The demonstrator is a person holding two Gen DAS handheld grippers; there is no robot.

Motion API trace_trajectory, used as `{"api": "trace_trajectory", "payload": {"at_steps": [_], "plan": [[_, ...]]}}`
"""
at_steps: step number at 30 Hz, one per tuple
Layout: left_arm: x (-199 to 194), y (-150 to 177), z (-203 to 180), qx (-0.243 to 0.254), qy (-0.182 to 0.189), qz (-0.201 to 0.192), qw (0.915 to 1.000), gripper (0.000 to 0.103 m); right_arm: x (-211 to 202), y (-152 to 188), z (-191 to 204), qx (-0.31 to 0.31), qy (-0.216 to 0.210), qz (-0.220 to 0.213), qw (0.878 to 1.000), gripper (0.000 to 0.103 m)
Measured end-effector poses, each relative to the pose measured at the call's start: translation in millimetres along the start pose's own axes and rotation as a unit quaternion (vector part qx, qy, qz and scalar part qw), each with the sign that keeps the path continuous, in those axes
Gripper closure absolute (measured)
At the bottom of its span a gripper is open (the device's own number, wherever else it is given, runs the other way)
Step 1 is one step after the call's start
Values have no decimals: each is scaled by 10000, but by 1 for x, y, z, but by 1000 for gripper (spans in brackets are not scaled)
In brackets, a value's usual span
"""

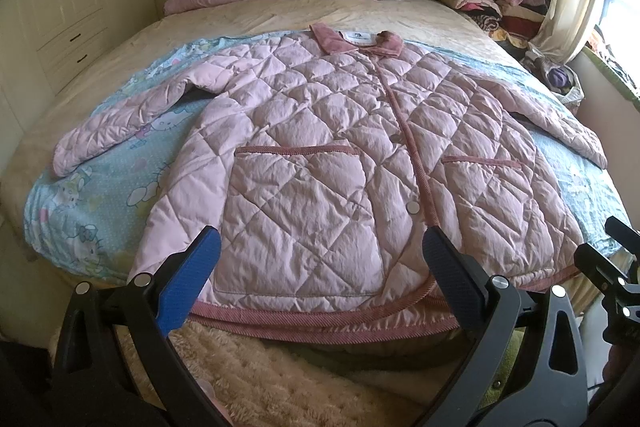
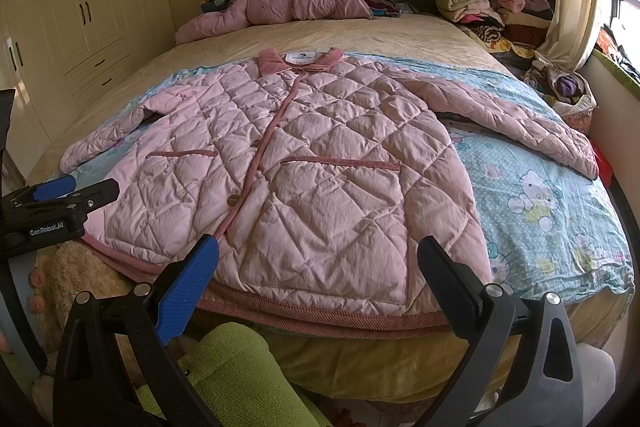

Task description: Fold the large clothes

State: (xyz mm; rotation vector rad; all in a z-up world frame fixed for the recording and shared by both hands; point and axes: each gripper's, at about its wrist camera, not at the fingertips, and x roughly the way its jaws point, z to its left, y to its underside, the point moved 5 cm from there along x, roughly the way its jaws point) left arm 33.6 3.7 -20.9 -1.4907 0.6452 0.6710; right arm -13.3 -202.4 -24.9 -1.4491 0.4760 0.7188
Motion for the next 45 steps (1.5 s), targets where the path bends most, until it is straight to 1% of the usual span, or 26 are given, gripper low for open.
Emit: {"api": "trace_trajectory", "payload": {"at_steps": [13, 22, 25, 28, 32, 35, 42, 45], "plan": [[0, -3, 3, 6, -8, 3, 10000, 8, 12, -7, 4, 7, -102, 73, 9999, 4], [13, -11, 5, -21, -43, 2, 10000, 8, 23, -29, 7, -48, -208, -59, 9998, 4], [23, -19, 3, -26, -128, 25, 9999, 8, 26, -37, 9, -42, -268, -101, 9996, 4], [29, -26, 6, -80, -137, 66, 9999, 8, 31, -49, 8, -16, -318, -162, 9994, 4], [38, -39, 13, -136, -276, 38, 9995, 8, 36, -64, 8, 45, -406, -203, 9990, 4], [43, -51, 17, -160, -257, 48, 9995, 8, 42, -77, 6, 123, -427, -226, 9988, 4], [49, -86, 27, -203, -368, -112, 9991, 8, 57, -106, 1, 352, -496, -233, 9979, 4], [53, -100, 30, -208, -358, -122, 9991, 8, 62, -118, 0, 401, -518, -270, 9975, 4]]}}
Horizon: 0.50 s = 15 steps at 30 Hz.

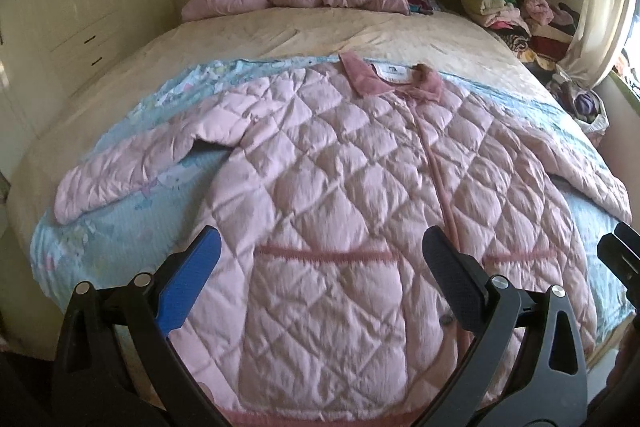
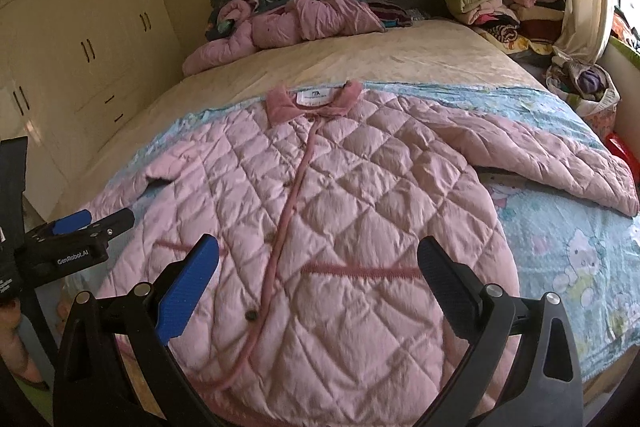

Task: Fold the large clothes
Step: 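Move the right tool toward the jacket sleeve lying on the blue sheet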

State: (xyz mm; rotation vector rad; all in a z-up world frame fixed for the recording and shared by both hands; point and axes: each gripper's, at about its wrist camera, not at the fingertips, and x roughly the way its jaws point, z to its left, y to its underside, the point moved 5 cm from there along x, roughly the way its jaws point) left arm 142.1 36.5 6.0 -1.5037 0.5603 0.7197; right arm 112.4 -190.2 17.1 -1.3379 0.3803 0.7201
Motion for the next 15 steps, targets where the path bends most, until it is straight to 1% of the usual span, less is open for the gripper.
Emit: {"api": "trace_trajectory", "payload": {"at_steps": [5, 9, 12, 15], "plan": [[10, -21, -1, -32, 85, -3, 10000, 8, 6, -22, 0, 49, 8, -176, 9998, 4], [21, -35, -2, -18, 21, 4, 10000, 8, 12, -40, -2, 103, 40, -281, 9995, 4], [29, -50, -4, -46, 99, 12, 9999, 8, 16, -55, -7, 167, 77, -395, 9991, 4], [38, -69, -4, -45, 39, -41, 10000, 8, 20, -72, -16, 305, 115, -504, 9982, 4]]}}
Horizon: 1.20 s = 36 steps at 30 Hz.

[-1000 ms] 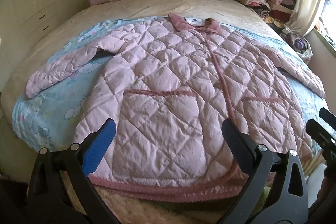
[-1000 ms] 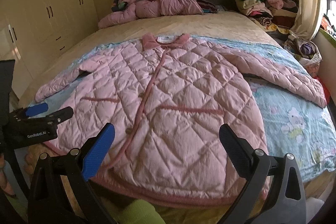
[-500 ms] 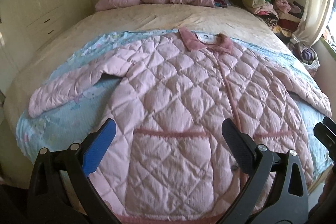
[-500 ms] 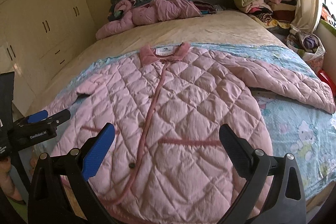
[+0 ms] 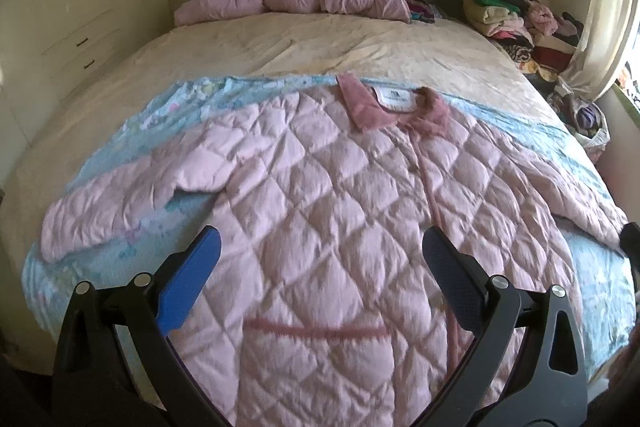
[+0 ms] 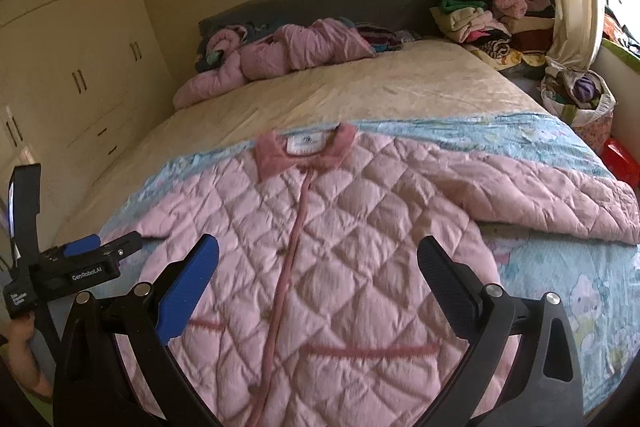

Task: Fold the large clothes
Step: 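Move the right tool toward the jacket sleeve lying on the blue sheet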

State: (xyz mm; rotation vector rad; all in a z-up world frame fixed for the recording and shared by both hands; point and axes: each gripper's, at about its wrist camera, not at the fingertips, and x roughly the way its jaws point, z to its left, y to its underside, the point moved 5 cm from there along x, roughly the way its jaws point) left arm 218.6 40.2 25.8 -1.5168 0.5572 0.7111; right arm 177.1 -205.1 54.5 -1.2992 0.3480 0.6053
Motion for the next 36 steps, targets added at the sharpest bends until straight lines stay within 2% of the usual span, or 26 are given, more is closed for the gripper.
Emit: {"api": "trace_trajectory", "payload": {"at_steps": [9, 12, 19, 22, 27, 36], "plan": [[31, -46, -4, -21, -13, 33, 10000, 8, 17, -50, -32, 432, 196, -281, 9985, 4], [40, -56, -10, -33, 125, 69, 9999, 8, 22, -65, -46, 591, 285, -364, 9972, 4], [66, -75, -33, 21, 231, 169, 9996, 8, 32, -90, -98, 1120, 648, -590, 9898, 4], [78, -77, -45, -3, 386, 250, 9989, 8, 38, -93, -125, 1376, 839, -596, 9851, 4], [95, -73, -62, 38, 349, 276, 9990, 8, 48, -88, -171, 1794, 1073, -550, 9764, 4], [121, -54, -91, 199, 340, 366, 9986, 8, 65, -49, -249, 2582, 1560, -316, 9529, 4]]}}
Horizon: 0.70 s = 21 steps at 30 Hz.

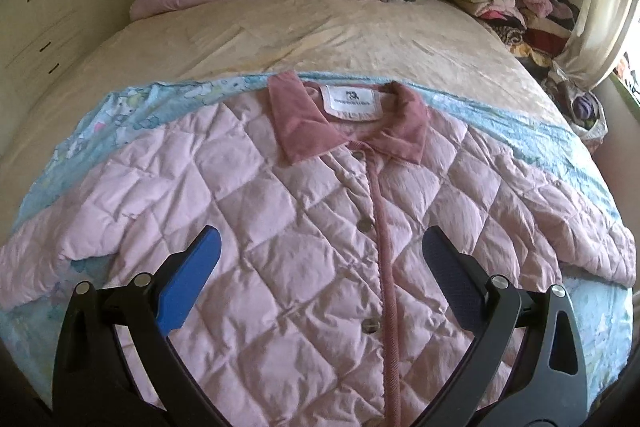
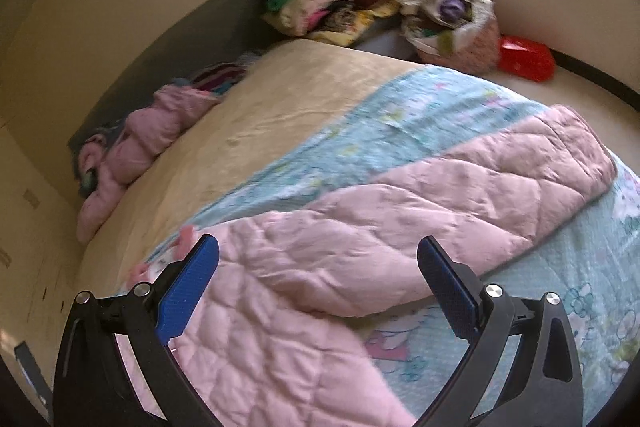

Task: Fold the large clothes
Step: 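Move the right tool toward the jacket sleeve lying on the blue sheet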

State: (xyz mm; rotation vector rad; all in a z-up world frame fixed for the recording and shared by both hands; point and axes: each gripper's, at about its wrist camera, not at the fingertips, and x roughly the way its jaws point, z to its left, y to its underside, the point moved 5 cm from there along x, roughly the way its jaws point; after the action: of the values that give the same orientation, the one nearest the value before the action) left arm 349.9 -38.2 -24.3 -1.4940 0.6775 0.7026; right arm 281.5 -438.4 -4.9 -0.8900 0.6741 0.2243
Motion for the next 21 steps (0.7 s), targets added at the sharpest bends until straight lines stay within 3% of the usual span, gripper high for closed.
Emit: {"api": "trace_trajectory", "payload": {"at_steps": [12, 21], "plan": [[33, 28, -39, 261, 106, 309, 9991, 8, 27, 2, -100, 1029, 722, 33, 9921, 4], [41, 46, -45, 366, 175, 471, 9981, 8, 63, 21, -191, 2449, 1167, 403, 9617, 4]]}}
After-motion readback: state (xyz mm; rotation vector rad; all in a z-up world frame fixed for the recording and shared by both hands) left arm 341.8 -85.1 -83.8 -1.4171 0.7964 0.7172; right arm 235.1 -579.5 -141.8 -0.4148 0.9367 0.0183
